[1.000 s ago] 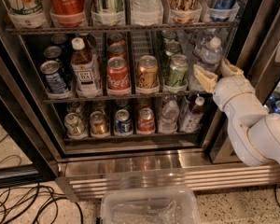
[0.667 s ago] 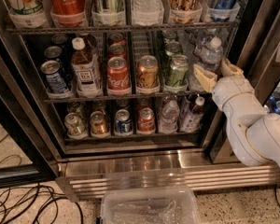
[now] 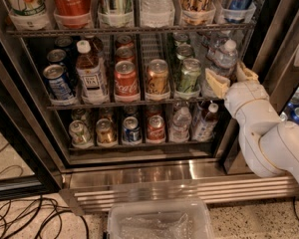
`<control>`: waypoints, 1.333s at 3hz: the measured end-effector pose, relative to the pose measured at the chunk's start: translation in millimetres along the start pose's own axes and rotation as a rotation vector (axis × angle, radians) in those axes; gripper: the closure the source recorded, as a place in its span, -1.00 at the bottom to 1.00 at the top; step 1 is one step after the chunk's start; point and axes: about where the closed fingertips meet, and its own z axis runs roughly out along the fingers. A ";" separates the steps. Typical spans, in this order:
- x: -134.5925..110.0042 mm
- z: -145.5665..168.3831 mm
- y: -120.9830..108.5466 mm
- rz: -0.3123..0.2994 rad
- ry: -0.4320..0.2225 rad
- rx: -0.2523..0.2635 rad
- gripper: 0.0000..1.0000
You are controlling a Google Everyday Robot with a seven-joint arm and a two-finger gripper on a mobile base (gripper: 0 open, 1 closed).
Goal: Pick water bottle from middle shelf of fridge
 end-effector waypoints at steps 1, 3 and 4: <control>-0.3 0.9 1.6 -0.004 0.004 0.010 -0.44; -1.3 13.2 8.1 -0.028 0.022 0.079 -0.44; -1.9 15.3 9.8 -0.027 0.023 0.095 -0.07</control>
Offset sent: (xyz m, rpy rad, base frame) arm 0.0181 0.0105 0.0011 -0.0282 -0.0006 -0.1096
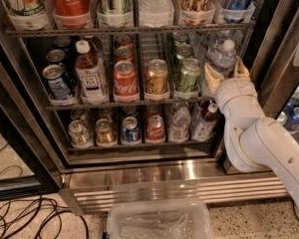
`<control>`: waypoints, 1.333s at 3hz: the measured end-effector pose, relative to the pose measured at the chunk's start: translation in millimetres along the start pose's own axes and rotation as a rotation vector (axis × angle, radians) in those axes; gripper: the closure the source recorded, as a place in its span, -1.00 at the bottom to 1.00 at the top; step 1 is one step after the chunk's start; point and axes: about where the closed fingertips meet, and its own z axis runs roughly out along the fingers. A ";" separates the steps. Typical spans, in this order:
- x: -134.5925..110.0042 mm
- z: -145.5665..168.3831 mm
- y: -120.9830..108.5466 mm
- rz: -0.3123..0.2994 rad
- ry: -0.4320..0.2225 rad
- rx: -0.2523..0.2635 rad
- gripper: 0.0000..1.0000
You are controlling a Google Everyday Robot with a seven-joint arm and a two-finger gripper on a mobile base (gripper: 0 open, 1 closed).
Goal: Pick water bottle from middle shelf of fridge
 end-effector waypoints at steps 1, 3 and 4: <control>0.0 0.0 0.0 0.000 0.000 0.000 0.39; -6.0 0.2 -3.2 0.013 -0.026 0.018 1.00; -24.9 -7.1 -11.2 0.031 -0.098 0.035 1.00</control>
Offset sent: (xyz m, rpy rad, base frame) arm 0.0000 0.0000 0.0000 0.0000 0.0000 0.0000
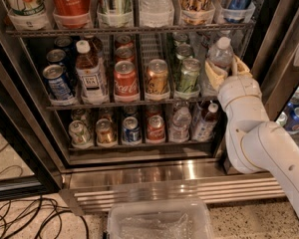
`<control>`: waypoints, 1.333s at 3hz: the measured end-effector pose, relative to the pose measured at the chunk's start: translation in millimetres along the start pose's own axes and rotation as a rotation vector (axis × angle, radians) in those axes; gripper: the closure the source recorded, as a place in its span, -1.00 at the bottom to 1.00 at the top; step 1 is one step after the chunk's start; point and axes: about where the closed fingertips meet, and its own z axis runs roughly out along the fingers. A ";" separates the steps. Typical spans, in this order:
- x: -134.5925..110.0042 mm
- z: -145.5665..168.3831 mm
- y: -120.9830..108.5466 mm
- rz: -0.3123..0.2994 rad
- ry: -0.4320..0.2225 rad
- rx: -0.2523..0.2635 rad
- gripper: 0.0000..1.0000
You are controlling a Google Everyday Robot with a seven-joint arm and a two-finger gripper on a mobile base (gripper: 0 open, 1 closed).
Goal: Pick water bottle from middle shelf of fridge
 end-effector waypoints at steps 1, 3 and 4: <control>-18.2 -9.0 -7.8 0.016 -0.058 0.015 1.00; -42.9 -28.1 -14.1 0.026 -0.100 0.007 1.00; -41.2 -42.4 -13.6 0.028 -0.057 -0.064 1.00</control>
Offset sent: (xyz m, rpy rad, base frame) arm -0.0379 -0.0094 0.0474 0.0284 -0.1543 0.0064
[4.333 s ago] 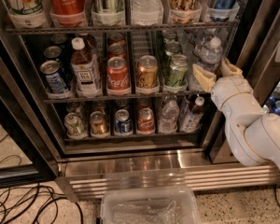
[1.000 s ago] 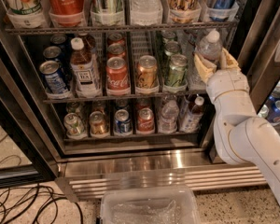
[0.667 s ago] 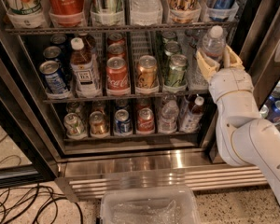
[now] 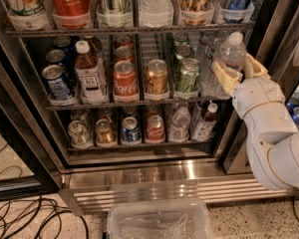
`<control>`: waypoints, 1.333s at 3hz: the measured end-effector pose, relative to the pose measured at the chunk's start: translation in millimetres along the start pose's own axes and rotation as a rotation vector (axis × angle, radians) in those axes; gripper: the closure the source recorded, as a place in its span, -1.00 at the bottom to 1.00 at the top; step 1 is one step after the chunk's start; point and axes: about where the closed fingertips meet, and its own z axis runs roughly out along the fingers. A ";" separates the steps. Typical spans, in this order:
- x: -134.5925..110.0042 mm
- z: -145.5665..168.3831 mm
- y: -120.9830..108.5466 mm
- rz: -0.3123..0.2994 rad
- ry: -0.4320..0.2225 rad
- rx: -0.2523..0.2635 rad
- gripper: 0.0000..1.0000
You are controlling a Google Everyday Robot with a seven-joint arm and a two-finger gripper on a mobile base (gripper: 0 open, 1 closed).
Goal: Pick water bottle from middle shelf of fridge
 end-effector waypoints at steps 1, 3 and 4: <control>12.7 -10.9 7.5 0.025 0.082 -0.122 1.00; 52.1 -33.3 26.9 0.139 0.180 -0.286 1.00; 52.1 -33.3 26.9 0.139 0.180 -0.286 1.00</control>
Offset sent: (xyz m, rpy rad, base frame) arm -0.0418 0.0712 -0.0792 0.1231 0.3362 0.5576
